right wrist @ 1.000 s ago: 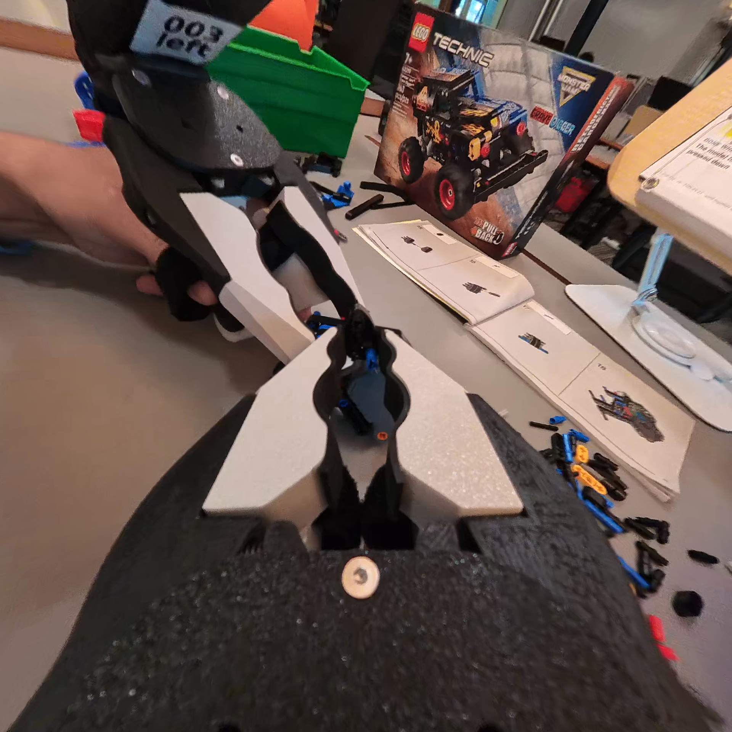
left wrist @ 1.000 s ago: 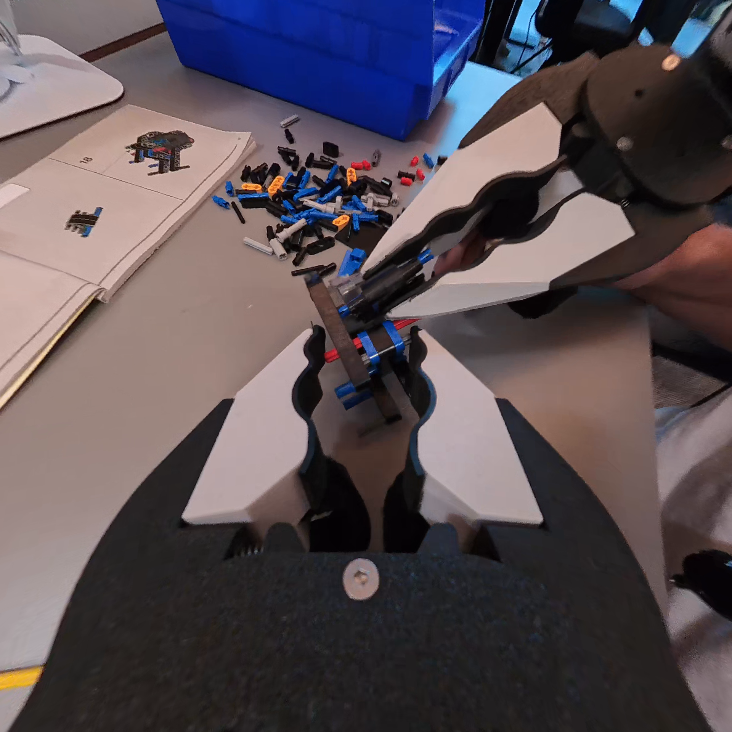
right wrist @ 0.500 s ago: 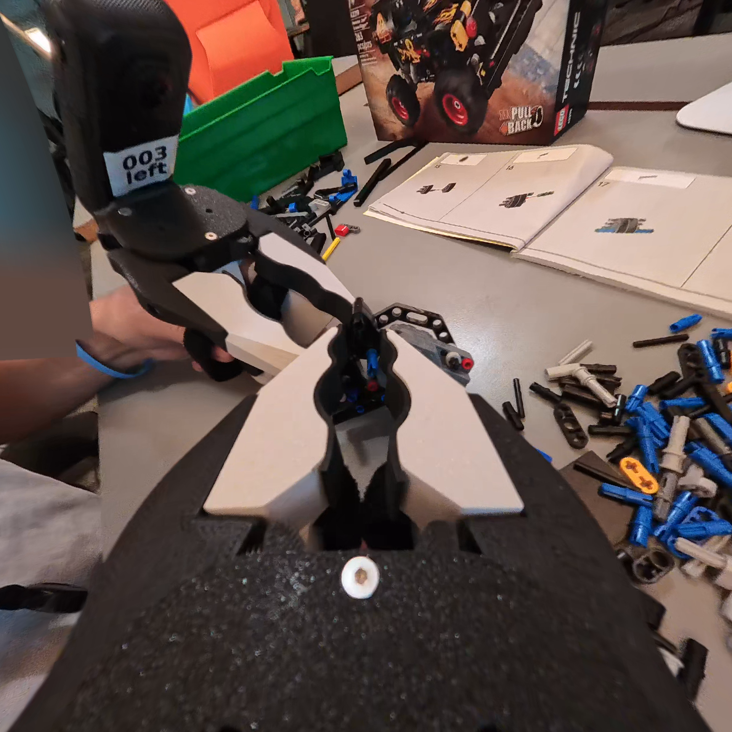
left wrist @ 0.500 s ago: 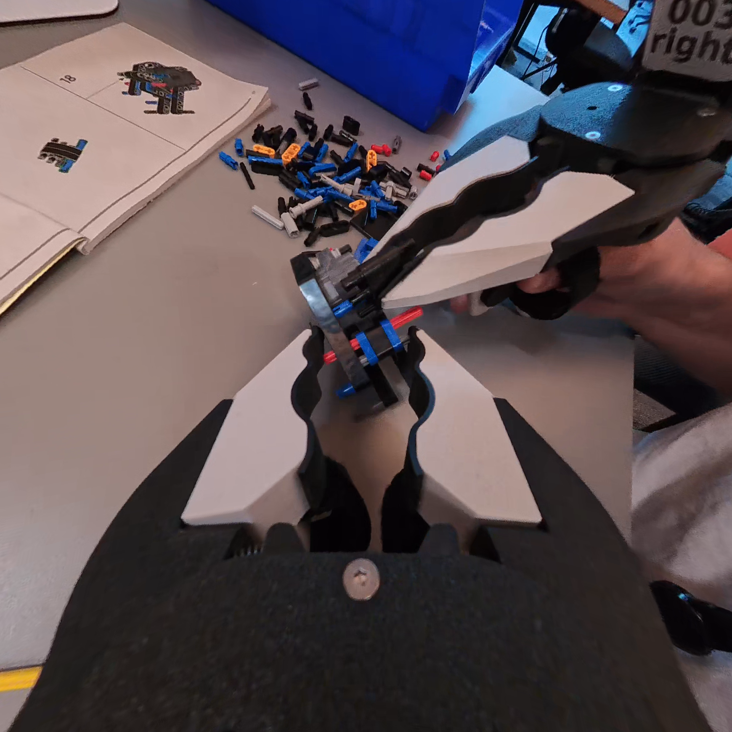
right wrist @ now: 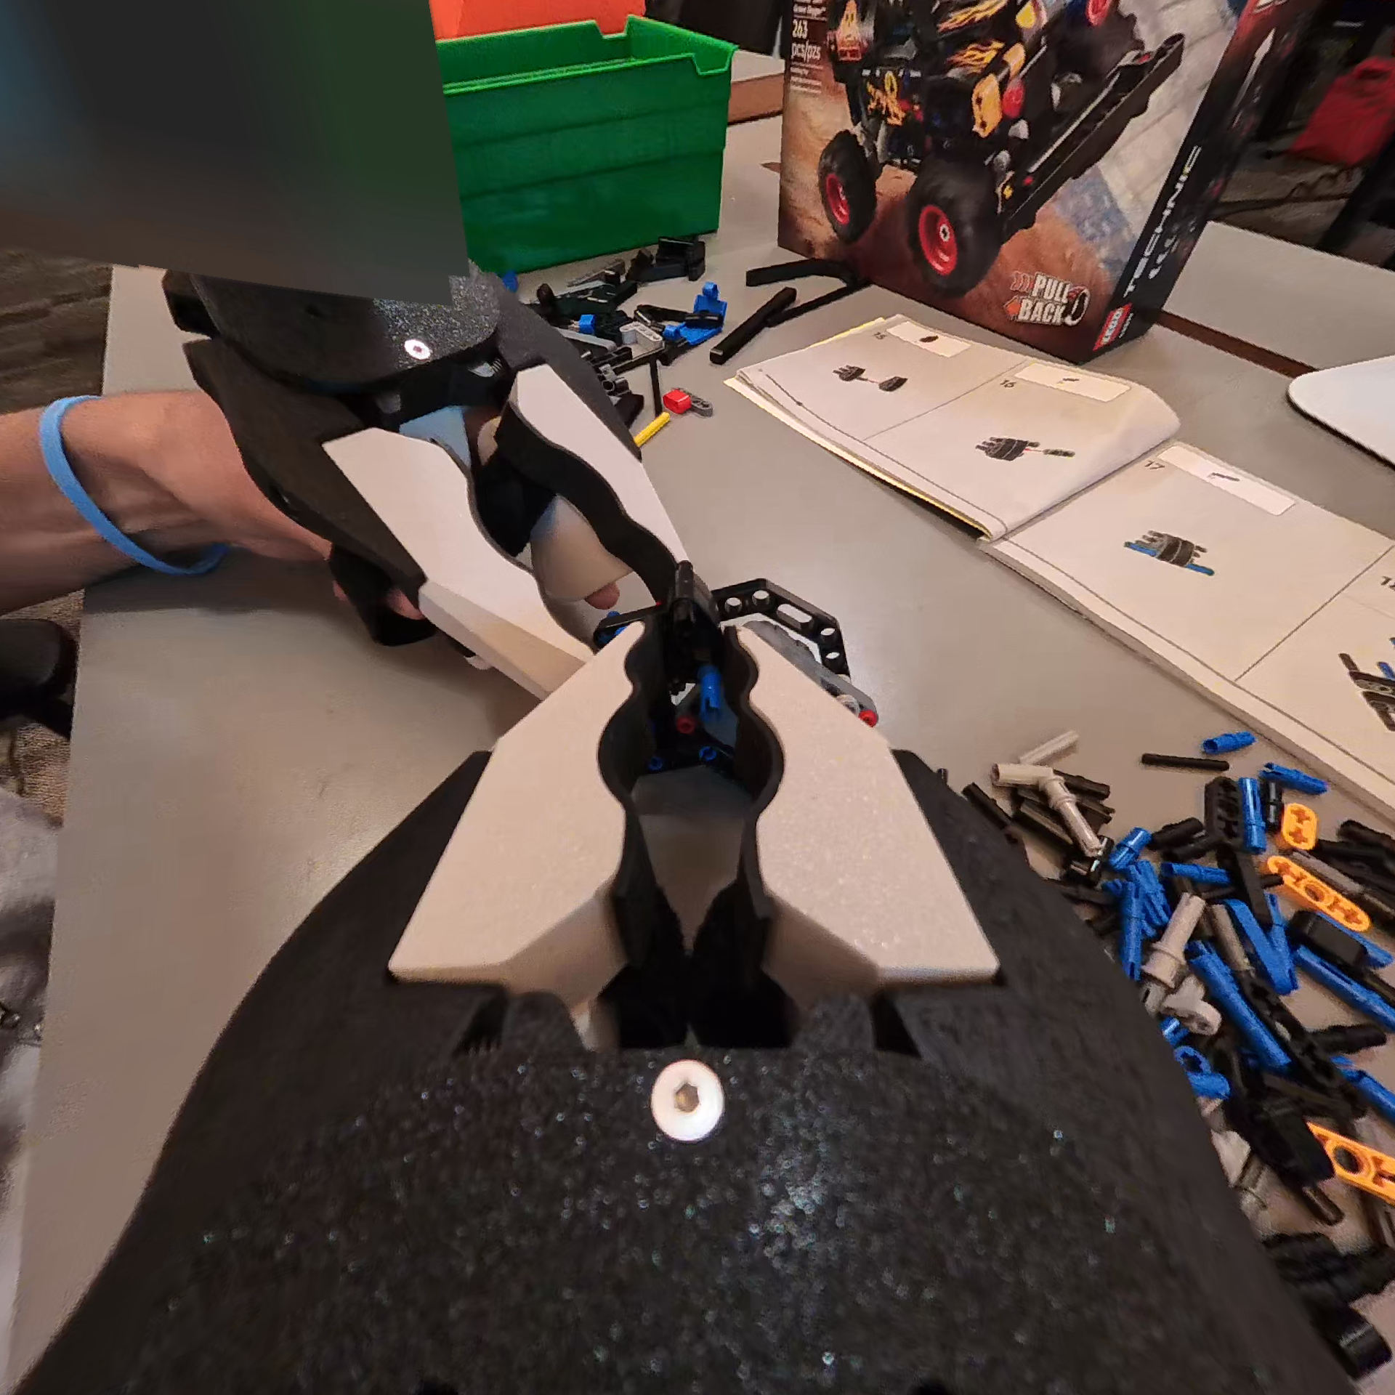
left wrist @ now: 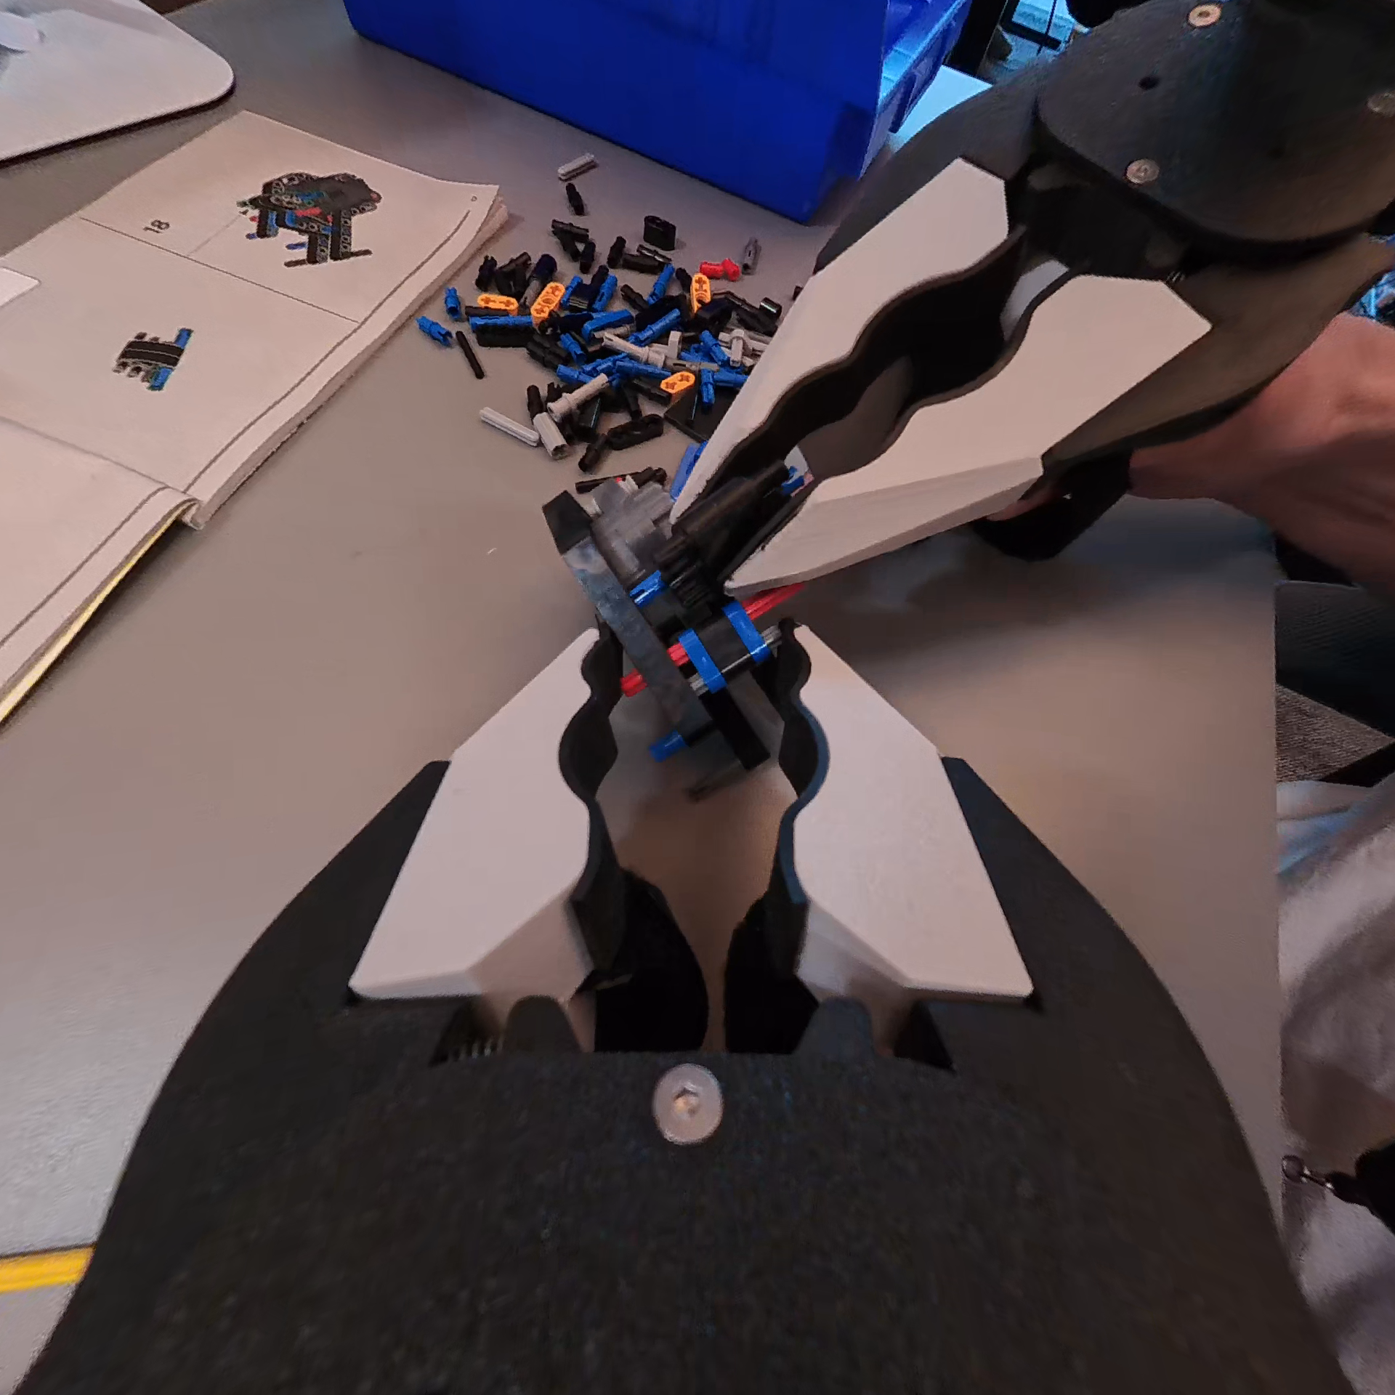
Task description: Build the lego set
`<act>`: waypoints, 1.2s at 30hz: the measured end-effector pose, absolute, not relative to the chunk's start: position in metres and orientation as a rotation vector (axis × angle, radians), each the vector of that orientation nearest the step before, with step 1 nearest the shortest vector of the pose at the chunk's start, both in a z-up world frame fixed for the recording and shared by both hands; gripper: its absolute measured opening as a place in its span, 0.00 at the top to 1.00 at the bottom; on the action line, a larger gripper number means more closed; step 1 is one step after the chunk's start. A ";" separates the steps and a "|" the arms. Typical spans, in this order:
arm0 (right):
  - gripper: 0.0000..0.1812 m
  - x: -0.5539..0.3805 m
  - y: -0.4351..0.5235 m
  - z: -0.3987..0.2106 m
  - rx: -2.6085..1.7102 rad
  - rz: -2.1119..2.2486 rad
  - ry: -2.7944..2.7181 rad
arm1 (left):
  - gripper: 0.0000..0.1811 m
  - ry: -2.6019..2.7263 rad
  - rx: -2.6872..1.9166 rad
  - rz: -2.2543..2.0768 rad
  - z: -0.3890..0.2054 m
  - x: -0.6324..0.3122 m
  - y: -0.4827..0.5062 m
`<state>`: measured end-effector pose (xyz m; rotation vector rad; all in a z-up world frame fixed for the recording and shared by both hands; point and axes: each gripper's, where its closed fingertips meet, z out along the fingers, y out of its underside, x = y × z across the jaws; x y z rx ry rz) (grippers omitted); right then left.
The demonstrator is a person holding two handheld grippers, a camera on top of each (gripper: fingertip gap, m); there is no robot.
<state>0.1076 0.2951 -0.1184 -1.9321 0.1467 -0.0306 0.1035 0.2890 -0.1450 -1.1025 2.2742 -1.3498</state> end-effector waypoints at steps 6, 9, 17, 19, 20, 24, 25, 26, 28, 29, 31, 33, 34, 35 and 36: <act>0.92 0.106 0.294 -0.120 -1.948 -0.064 0.111 | 0.79 2.272 -1.082 -1.327 -0.146 0.103 0.289; 0.92 0.105 0.293 -0.120 -1.949 -0.043 0.093 | 0.80 2.288 -1.078 -1.339 -0.146 0.101 0.288; 0.92 0.103 0.289 -0.116 -1.976 -0.009 0.009 | 0.81 2.308 -0.993 -1.313 -0.146 0.098 0.285; 0.92 0.102 0.289 -0.117 -1.994 -0.034 -0.063 | 0.81 2.322 -0.971 -1.317 -0.147 0.096 0.285; 0.92 0.101 0.289 -0.117 -1.992 -0.052 -0.099 | 0.81 2.328 -0.970 -1.323 -0.147 0.096 0.285; 0.92 0.101 0.291 -0.119 -1.978 -0.095 -0.125 | 0.81 2.319 -0.955 -1.295 -0.147 0.095 0.288; 0.92 0.100 0.291 -0.119 -1.976 -0.109 -0.128 | 0.81 2.319 -0.956 -1.296 -0.147 0.095 0.288; 0.92 0.100 0.291 -0.119 -1.976 -0.120 -0.133 | 0.81 2.320 -0.959 -1.297 -0.147 0.095 0.288; 0.92 0.100 0.291 -0.119 -1.976 -0.112 -0.137 | 0.81 2.321 -0.956 -1.295 -0.147 0.095 0.288; 0.92 0.100 0.291 -0.119 -1.976 -0.116 -0.139 | 0.81 2.321 -0.956 -1.293 -0.147 0.095 0.288; 0.92 0.100 0.291 -0.120 -1.977 -0.123 -0.141 | 0.81 2.320 -0.954 -1.287 -0.147 0.095 0.288; 0.91 0.099 0.291 -0.120 -1.979 -0.118 -0.136 | 0.81 2.321 -0.943 -1.280 -0.148 0.095 0.288; 0.92 0.100 0.291 -0.120 -1.980 -0.114 -0.134 | 0.81 2.322 -0.942 -1.279 -0.148 0.095 0.288; 0.92 0.100 0.291 -0.120 -1.983 -0.102 -0.129 | 0.81 2.320 -0.940 -1.276 -0.148 0.095 0.288; 0.92 0.100 0.291 -0.120 -1.983 -0.103 -0.131 | 0.81 2.319 -0.940 -1.274 -0.148 0.095 0.288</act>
